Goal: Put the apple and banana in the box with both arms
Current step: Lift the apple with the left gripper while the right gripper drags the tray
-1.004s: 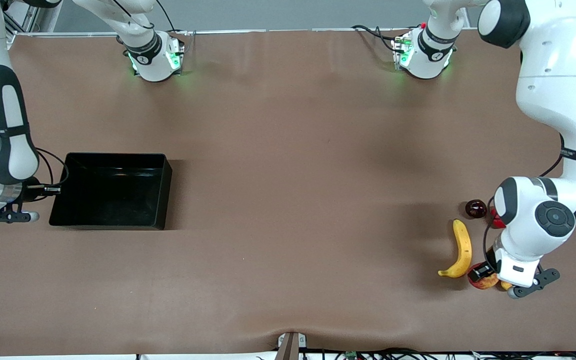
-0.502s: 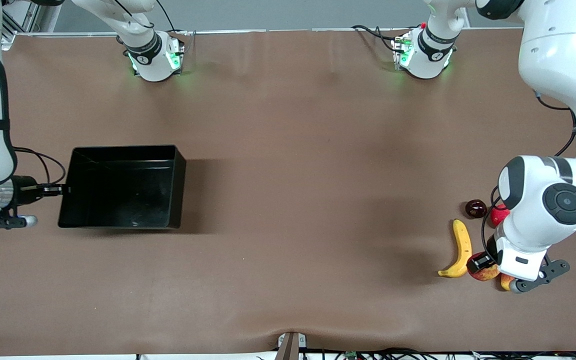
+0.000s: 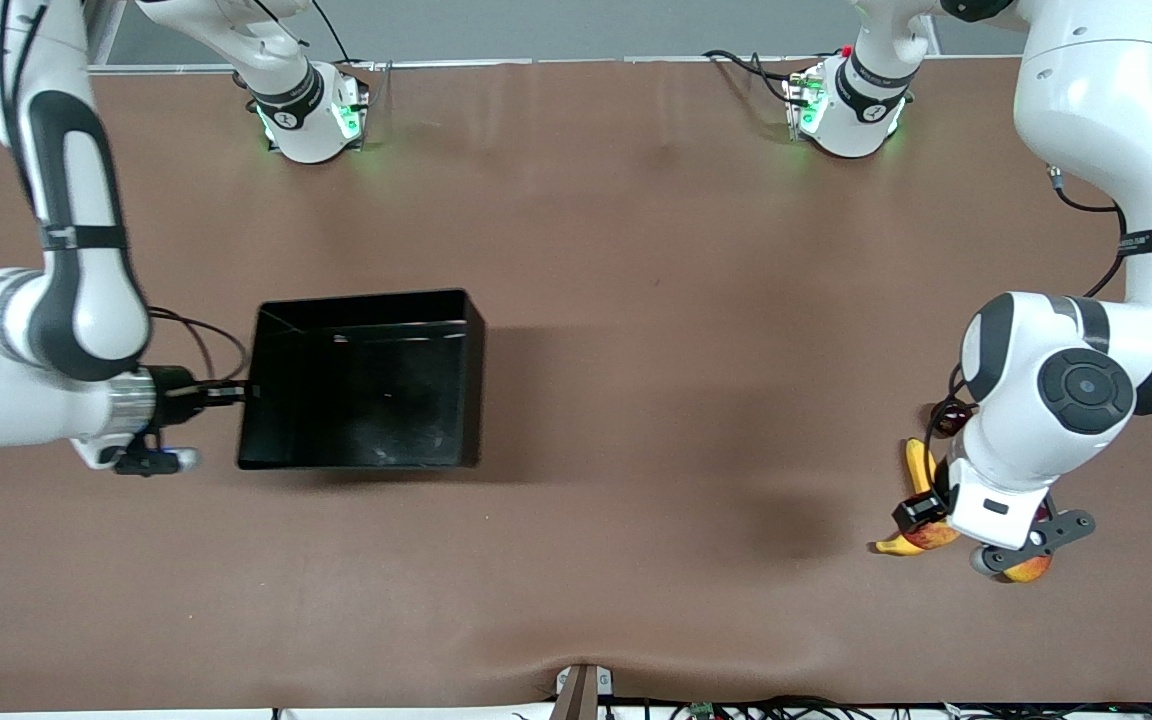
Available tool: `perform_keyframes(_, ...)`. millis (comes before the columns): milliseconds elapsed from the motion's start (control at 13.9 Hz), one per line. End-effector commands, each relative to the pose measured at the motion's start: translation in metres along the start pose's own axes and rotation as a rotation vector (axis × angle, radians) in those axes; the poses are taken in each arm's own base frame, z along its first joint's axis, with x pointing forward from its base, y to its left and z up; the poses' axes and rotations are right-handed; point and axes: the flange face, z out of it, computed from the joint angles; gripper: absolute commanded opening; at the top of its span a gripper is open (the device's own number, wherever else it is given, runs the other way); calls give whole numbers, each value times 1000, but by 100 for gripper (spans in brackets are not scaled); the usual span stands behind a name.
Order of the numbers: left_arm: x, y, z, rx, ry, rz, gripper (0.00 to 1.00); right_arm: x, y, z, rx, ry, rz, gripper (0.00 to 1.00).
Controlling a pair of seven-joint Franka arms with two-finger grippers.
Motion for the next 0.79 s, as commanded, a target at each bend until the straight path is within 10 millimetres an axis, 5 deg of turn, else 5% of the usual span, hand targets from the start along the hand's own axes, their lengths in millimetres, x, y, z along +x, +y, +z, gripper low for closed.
perform_keyframes(0, -16, 12, -22, 23, -17, -8, 0, -2, -53, 9, 7, 26, 40, 0)
perform_keyframes(359, -35, 39, -35, 3, -35, -55, 0, 1, -148, 66, -46, 100, 90, 0)
perform_keyframes(717, -52, 63, -39, -13, -42, -99, 0, -5, -211, 122, -63, 127, 64, 0)
